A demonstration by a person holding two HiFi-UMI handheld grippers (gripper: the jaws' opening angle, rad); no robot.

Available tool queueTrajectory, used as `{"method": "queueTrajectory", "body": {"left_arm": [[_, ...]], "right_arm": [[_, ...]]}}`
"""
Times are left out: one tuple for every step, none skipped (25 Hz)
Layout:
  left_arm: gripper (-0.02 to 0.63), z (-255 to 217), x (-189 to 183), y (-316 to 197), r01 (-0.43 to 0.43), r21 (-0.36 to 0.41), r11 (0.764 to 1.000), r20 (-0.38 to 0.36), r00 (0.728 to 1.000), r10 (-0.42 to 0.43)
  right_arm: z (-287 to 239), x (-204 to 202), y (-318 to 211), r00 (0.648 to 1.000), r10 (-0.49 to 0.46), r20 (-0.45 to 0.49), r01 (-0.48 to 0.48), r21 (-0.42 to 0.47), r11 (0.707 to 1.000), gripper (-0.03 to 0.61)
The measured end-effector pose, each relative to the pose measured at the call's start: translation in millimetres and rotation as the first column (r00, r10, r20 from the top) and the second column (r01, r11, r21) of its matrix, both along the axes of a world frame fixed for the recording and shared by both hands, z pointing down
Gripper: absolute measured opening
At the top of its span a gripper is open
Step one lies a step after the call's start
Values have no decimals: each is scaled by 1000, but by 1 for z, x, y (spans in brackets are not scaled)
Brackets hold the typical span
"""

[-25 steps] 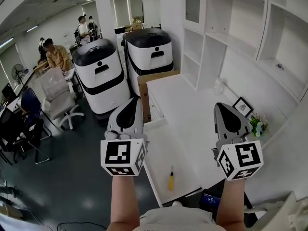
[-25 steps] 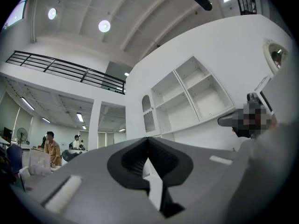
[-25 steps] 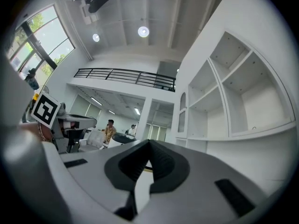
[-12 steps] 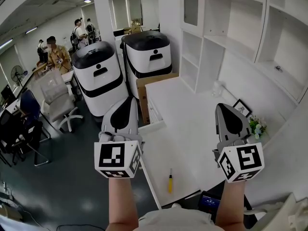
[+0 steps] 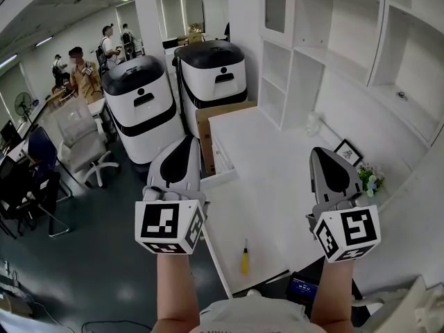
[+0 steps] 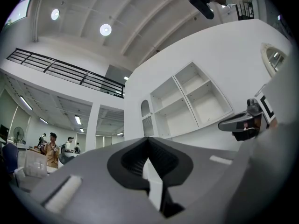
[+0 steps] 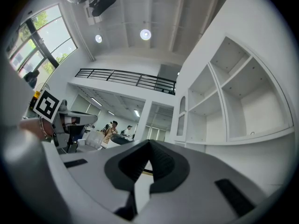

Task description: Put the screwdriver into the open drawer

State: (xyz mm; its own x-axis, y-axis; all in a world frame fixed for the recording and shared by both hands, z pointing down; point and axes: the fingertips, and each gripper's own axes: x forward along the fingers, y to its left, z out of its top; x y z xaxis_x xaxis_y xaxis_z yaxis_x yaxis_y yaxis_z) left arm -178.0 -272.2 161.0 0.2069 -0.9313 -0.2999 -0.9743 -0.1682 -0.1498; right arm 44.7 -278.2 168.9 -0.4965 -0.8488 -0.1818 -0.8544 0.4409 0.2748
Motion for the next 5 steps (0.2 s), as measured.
{"method": "queueTrajectory", "body": {"left_arm": [[9,0,0,1,-2,1,1000,1,1000,2],[9,-1,0,2,-5,1,1000,2,1000,5],[9,-1,0,2,-7,1,1000,2,1000,7],[9,-1,0,3,-10,0,1000,3,1000,10],[9,-1,0,3,-12,-1,1000,3,1000,12]], "right_arm": [[0,-1,1,1000,0,0,0,1,1000,3],[-1,-1,2,1000,0,-1,0,2,1000,3],[-1,-2,2,1000,0,-2,0,2,1000,3],[-2,-2,3,1000,0,-4,0,2,1000,3],[-3,-3,3,1000,0,-6,0,2,1000,3]]}}
